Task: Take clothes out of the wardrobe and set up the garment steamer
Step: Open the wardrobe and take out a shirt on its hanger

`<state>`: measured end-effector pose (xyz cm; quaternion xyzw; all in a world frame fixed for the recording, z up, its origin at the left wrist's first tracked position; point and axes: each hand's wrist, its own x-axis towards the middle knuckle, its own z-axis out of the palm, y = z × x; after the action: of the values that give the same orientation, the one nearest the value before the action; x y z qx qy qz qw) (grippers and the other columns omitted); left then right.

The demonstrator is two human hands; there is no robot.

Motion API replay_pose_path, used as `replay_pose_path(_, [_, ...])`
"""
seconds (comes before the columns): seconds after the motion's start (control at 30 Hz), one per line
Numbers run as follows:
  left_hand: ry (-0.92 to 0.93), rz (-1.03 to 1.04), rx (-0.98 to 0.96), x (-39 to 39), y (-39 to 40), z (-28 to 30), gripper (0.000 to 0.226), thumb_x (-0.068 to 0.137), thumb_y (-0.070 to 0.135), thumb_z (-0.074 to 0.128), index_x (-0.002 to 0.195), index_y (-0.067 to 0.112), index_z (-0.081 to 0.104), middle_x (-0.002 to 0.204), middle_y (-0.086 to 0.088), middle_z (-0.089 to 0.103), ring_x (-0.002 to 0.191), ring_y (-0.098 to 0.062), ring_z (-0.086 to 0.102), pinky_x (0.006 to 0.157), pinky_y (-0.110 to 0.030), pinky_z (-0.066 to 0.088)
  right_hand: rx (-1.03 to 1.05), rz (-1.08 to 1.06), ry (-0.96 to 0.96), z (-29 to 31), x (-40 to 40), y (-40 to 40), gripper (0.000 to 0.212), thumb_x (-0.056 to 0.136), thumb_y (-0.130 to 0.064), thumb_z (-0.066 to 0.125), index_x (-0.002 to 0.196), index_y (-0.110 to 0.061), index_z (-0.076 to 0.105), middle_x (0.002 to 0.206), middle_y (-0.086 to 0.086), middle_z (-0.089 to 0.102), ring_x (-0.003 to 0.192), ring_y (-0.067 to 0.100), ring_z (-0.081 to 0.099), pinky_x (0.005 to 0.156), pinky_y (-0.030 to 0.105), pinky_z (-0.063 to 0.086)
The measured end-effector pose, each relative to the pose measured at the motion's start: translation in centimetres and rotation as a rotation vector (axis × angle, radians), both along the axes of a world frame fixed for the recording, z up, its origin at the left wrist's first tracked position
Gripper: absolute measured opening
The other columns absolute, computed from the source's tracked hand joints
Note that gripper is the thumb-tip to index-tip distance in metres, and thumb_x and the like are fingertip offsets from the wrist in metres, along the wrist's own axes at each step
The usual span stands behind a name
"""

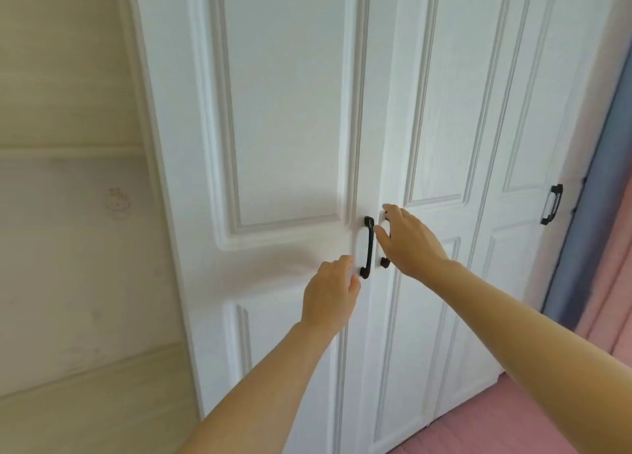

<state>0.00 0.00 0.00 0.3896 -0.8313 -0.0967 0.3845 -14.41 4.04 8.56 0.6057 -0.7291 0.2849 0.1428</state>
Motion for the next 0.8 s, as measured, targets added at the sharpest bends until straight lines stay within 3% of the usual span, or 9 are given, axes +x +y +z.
replay_pose_path(0.23, [0.119,-0.018,0.121,-3.9,-1.9,-0.1,0.04,0.097,0.027,0.044,0.137,0.023,0.04,0.132,0.006,0.054,0.116,-0.012,0.052,0.091,-0.028,0.045,-0.033,0.093,-0.237,1.4,-2.0,-3.2,0.045,0.098,-0.029,0.044,0.138,-0.009,0.036,0.131,0.01,0.053,0.113,0.027,0.054,0.091,0.038,0.046])
replay_pose_path(0.37, [0.187,-0.014,0.168,-5.4,-2.2,0.1,0.038,0.097,0.027,0.045,0.135,0.022,0.042,0.129,0.006,0.056,0.115,-0.013,0.053,0.09,-0.03,0.046,-0.067,0.149,-0.366,1.9,-2.8,-4.5,0.05,0.098,-0.031,0.045,0.141,-0.009,0.035,0.137,0.008,0.05,0.116,0.024,0.053,0.087,0.03,0.042])
replay_pose_path(0.47, [0.218,-0.011,0.204,-6.2,-2.0,0.2,0.04,0.097,0.026,0.046,0.136,0.022,0.04,0.124,0.002,0.058,0.113,-0.018,0.055,0.089,-0.033,0.047,-0.075,0.173,-0.436,2.2,-2.9,-5.0,0.05,0.097,-0.033,0.045,0.141,-0.01,0.036,0.135,0.005,0.052,0.117,0.022,0.052,0.088,0.032,0.046])
replay_pose_path(0.6, [0.222,-0.004,0.178,-6.9,-1.6,0.2,0.037,0.098,0.022,0.045,0.134,0.018,0.04,0.115,-0.003,0.059,0.104,-0.023,0.057,0.084,-0.037,0.049,-0.069,0.17,-0.526,2.9,-3.2,-5.2,0.05,0.097,-0.035,0.044,0.141,-0.013,0.036,0.129,0.001,0.054,0.099,0.018,0.055,0.065,0.023,0.044])
replay_pose_path(0.67, [0.221,-0.006,0.157,-6.9,-1.5,0.1,0.035,0.098,0.021,0.044,0.132,0.016,0.041,0.111,-0.003,0.059,0.102,-0.023,0.057,0.081,-0.036,0.048,-0.073,0.178,-0.561,3.1,-3.4,-5.3,0.051,0.097,-0.036,0.043,0.142,-0.013,0.036,0.126,0.001,0.055,0.097,0.02,0.058,0.062,0.024,0.045])
replay_pose_path(0.73, [0.228,-0.007,0.146,-6.9,-1.4,0.1,0.034,0.098,0.02,0.044,0.132,0.015,0.041,0.11,-0.004,0.059,0.101,-0.023,0.056,0.08,-0.035,0.048,-0.074,0.193,-0.609,3.4,-3.4,-5.4,0.051,0.097,-0.038,0.042,0.141,-0.014,0.037,0.125,0.001,0.057,0.097,0.02,0.06,0.068,0.027,0.05])
replay_pose_path(0.8, [0.232,-0.007,0.142,-6.8,-1.2,0.1,0.034,0.098,0.019,0.044,0.132,0.014,0.041,0.109,-0.004,0.059,0.101,-0.023,0.056,0.081,-0.035,0.047,-0.073,0.225,-0.675,3.8,-3.4,-5.3,0.052,0.095,-0.042,0.042,0.14,-0.016,0.039,0.126,0.002,0.057,0.103,0.02,0.061,0.083,0.038,0.054])
